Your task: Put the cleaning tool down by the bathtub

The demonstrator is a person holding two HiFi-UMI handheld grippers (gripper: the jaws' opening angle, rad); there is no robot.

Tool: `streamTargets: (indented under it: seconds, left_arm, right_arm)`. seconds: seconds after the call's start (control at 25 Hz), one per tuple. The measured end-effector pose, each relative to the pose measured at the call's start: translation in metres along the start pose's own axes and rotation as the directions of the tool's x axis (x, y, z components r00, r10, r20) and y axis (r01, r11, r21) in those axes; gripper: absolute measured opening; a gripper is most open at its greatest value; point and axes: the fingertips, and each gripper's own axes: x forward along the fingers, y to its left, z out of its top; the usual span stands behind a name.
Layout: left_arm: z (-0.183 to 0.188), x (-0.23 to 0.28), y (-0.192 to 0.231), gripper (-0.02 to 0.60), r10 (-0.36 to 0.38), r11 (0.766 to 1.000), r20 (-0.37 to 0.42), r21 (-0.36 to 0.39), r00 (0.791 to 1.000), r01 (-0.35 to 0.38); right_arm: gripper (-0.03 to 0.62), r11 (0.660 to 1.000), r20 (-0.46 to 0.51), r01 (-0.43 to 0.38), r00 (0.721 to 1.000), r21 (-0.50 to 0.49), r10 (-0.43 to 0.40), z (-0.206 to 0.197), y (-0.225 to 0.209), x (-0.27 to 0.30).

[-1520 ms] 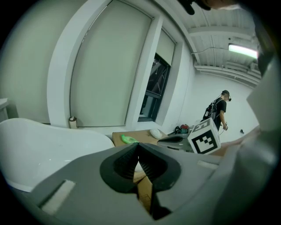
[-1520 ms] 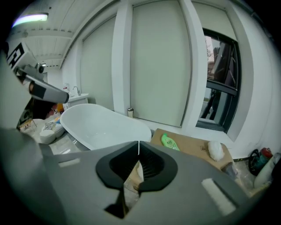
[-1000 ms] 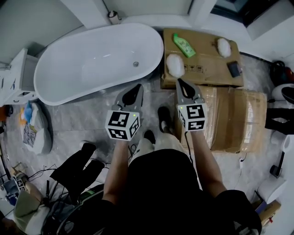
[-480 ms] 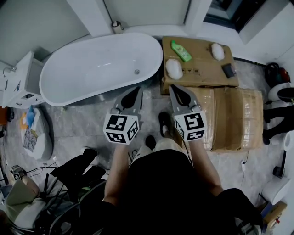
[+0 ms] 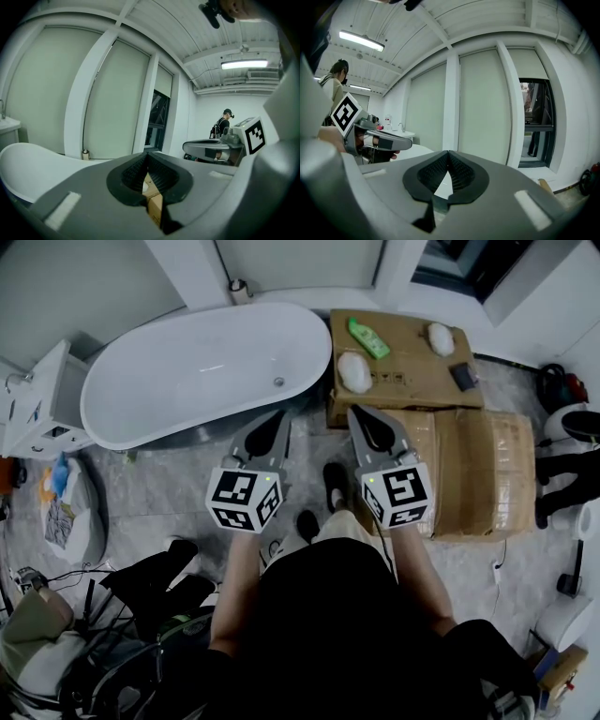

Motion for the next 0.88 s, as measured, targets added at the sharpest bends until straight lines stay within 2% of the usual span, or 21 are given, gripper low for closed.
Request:
streamTargets:
  seconds: [0.36, 0.88]
  left_arm:
    - [0.007, -0.019, 0.003, -0.002, 0.025, 1.000, 0.028, 0.011, 0.999, -0.025]
    - [-0.003, -0.023, -0.008, -0.002, 0.038, 0.999, 0.031, 0.006, 0.999, -0.038]
  right_arm:
    - [0.008, 1.000, 0.032, -0.010, 0.999, -0.003, 0.010, 0.008, 0.013, -0.009]
    - [0.008, 1.000, 0.028, -0.024, 0.999, -0.017, 0.025, 0.001, 0.013, -0.022]
